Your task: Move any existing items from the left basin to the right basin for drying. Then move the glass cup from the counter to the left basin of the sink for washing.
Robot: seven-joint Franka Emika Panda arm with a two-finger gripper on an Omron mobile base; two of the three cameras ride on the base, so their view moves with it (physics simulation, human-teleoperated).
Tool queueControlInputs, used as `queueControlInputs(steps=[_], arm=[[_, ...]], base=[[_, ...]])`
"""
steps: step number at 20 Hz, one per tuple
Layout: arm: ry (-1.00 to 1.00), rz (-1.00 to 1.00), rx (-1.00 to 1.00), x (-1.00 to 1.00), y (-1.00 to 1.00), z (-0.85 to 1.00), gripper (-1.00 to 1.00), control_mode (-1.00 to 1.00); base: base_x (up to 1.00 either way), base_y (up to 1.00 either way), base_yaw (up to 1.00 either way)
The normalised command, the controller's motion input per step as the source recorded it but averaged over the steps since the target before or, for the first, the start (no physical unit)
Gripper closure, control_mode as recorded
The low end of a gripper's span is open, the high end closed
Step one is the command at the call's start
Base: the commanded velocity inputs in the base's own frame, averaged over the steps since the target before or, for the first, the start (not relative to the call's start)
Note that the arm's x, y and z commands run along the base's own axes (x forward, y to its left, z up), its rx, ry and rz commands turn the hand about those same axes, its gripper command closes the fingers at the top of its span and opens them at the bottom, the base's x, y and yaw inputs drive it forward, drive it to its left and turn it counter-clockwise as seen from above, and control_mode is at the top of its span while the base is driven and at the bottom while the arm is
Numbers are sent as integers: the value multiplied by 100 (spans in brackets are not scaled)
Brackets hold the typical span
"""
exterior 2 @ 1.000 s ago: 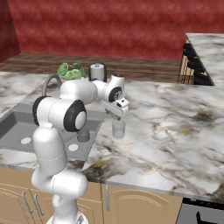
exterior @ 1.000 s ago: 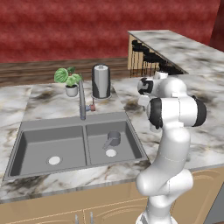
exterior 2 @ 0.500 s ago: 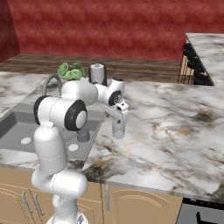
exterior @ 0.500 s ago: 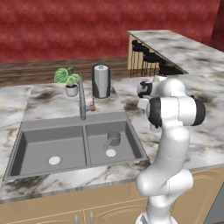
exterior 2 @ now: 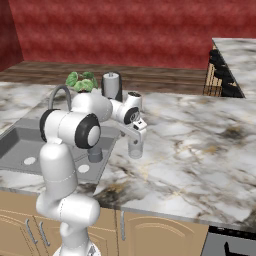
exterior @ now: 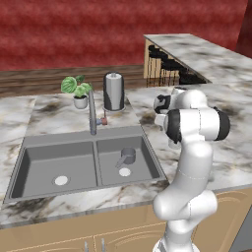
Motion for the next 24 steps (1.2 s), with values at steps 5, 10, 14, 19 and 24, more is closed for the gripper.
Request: queueControlInputs(steps=[5, 10, 14, 19, 24], arm=[[0, 0, 0, 0, 0, -16, -100, -100], [0, 0, 0, 0, 0, -16, -100, -100], [0, 0, 0, 0, 0, -18, -100, -100], [0, 0, 0, 0, 0, -18, 100, -100], [3, 0, 0, 0, 0, -1, 100, -100]], base=[[0, 0, 0], [0, 0, 0], [0, 0, 0], [0, 0, 0], [0, 0, 0]])
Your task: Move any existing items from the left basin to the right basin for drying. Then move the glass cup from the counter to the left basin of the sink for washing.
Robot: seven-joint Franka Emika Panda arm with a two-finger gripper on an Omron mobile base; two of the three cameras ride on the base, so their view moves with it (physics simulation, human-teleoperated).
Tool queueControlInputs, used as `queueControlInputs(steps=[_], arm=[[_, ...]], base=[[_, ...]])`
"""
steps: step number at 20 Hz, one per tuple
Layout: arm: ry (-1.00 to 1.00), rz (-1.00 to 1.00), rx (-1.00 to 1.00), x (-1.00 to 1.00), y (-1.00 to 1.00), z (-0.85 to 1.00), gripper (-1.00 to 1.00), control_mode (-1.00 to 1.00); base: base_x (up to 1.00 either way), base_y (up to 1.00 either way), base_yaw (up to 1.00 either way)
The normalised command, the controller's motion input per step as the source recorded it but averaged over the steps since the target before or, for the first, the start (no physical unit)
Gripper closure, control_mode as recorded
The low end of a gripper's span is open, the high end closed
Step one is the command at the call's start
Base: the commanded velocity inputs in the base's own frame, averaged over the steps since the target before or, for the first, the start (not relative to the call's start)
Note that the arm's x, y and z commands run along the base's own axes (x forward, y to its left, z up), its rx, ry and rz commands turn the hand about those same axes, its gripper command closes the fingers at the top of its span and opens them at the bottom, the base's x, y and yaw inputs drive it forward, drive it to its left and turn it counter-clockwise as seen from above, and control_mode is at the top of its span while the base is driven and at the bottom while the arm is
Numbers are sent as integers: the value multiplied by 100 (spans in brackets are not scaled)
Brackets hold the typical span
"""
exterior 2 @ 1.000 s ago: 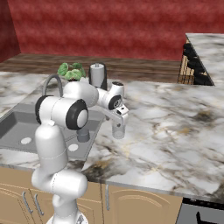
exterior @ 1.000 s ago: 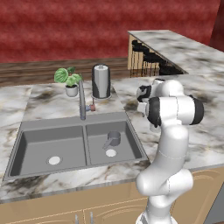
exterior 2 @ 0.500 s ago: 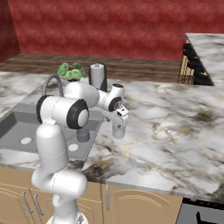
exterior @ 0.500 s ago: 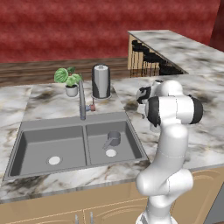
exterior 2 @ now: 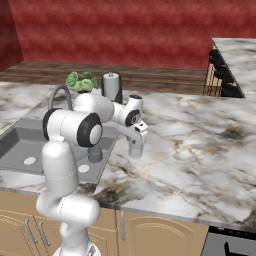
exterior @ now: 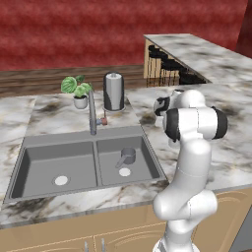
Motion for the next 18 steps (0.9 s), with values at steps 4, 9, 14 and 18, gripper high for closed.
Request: queueControlInputs(steps=[4, 9, 14, 18], arm=[[-1, 0, 0, -1, 0, -1, 100, -100], [-5, 0, 0, -12, 0, 3, 100, -100], [-1, -1, 0, -3, 20, 53, 100, -100], [0, 0, -2, -4, 26, 66, 100, -100]], base=[[0, 0, 0], [0, 0, 0], [0, 0, 0], [0, 0, 0]])
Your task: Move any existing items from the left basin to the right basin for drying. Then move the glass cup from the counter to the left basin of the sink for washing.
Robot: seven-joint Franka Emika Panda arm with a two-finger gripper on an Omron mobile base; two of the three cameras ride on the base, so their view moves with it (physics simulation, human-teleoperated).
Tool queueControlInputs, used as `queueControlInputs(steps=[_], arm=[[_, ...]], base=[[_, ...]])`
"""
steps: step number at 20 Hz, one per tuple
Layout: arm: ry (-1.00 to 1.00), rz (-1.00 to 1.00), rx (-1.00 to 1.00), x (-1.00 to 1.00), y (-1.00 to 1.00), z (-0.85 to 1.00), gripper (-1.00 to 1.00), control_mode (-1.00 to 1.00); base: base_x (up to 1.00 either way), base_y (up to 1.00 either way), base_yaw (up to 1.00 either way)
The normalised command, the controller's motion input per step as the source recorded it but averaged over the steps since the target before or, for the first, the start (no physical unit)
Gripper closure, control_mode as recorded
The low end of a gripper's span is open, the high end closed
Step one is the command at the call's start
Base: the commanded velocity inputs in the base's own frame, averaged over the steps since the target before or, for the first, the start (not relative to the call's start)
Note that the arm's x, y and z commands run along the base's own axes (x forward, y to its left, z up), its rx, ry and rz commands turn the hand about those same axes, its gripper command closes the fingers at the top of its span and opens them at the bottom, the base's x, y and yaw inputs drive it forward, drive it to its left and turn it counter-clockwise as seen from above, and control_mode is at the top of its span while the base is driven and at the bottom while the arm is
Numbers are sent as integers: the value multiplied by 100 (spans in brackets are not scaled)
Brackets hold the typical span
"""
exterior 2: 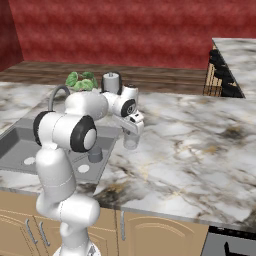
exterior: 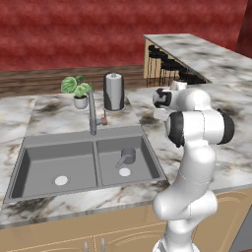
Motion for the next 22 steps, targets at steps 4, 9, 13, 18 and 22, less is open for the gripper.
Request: queueControlInputs(steps=[4, 9, 13, 18, 22], arm=[[0, 0, -4, -3, 31, 62, 100, -100], [0, 0, -3, -15, 39, 46, 100, -100], [0, 0, -3, -28, 49, 24, 100, -100], [0, 0, -3, -32, 56, 5, 100, -100], [0, 0, -2, -37, 59, 1, 100, -100]], base=[[0, 0, 0], [0, 0, 0], [0, 0, 0], [0, 0, 0], [0, 0, 0]])
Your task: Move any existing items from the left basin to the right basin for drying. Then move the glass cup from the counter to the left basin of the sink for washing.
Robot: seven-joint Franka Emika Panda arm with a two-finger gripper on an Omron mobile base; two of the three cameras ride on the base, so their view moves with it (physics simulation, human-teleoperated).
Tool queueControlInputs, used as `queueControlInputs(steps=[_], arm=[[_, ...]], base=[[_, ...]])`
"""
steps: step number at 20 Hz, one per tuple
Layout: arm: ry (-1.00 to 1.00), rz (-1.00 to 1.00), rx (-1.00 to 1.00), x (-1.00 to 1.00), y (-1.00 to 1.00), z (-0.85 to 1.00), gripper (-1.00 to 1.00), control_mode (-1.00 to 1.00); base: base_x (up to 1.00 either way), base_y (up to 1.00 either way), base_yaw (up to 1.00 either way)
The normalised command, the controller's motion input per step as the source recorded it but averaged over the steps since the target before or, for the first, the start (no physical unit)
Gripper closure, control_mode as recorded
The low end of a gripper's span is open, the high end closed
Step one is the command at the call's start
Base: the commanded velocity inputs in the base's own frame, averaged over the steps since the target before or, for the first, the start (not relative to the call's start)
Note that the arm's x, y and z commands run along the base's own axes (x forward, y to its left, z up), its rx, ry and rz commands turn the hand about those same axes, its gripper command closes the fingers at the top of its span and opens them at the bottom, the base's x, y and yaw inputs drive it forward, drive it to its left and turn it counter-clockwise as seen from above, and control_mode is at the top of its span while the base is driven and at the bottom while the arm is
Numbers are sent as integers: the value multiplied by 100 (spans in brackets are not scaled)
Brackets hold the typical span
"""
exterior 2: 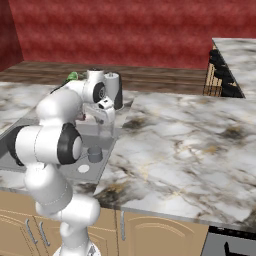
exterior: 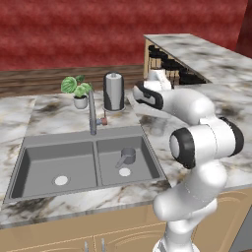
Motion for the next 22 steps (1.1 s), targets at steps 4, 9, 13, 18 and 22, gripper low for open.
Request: queueControlInputs(steps=[4, 9, 13, 18, 22], arm=[[0, 0, -1, -41, 62, 0, 100, -100], [0, 0, 0, -38, 61, 0, 100, -100], [0, 0, 0, -31, 61, 0, 100, -100], [1, 3, 0, -18, 65, 0, 100, -100], [1, 2, 0, -14, 68, -2, 100, -100]], base=[[0, 0, 0], [0, 0, 0], [0, 0, 0], [0, 0, 0], [0, 0, 0]])
